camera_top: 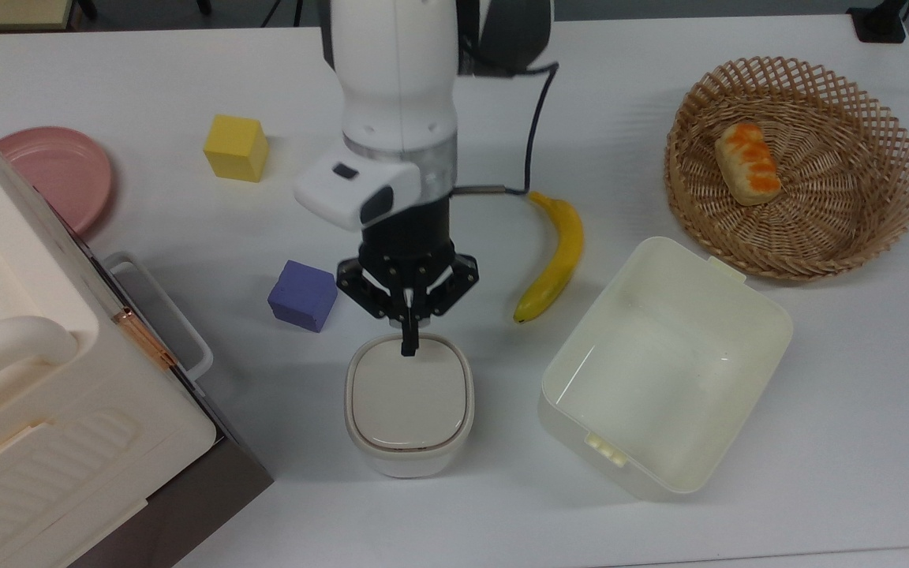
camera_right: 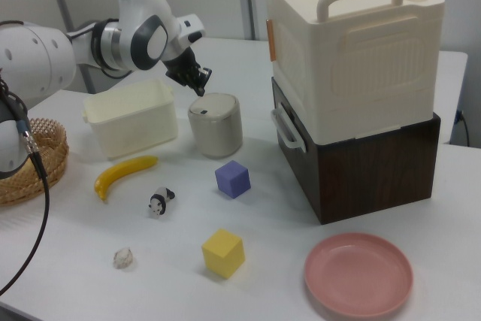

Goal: Open the trash can

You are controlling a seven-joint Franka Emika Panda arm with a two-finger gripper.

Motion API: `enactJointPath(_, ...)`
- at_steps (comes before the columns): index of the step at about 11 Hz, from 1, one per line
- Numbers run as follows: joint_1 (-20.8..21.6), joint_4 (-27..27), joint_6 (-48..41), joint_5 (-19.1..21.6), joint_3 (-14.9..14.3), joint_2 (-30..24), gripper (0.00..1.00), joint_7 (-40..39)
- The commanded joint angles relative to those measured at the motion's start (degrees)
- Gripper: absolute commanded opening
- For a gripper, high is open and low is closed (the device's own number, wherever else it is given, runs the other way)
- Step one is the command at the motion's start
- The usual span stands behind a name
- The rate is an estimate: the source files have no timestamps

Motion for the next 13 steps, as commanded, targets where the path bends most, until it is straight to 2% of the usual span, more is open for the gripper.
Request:
enactJointPath(1,1.7,1.5,1.1,0.2,-2.0,2.3,0.03,1.1)
enactJointPath(3,1.8,0.2,1.0,0.2,-3.2,2.3,0.03,0.6)
enactJointPath(6,2.0,-0.4,1.0,0.0,-3.2,4.6,0.02,0.7)
enactJointPath(9,2.7,-0.5,0.8,0.2,-3.2,4.5,0.02,1.0)
enactJointPath(11,2.7,-1.9,0.2,0.8,-3.2,-0.3,0.02,1.4)
enactJointPath(13,2.7,-7.7,-4.4,0.8,-3.1,-9.2,0.03,1.7)
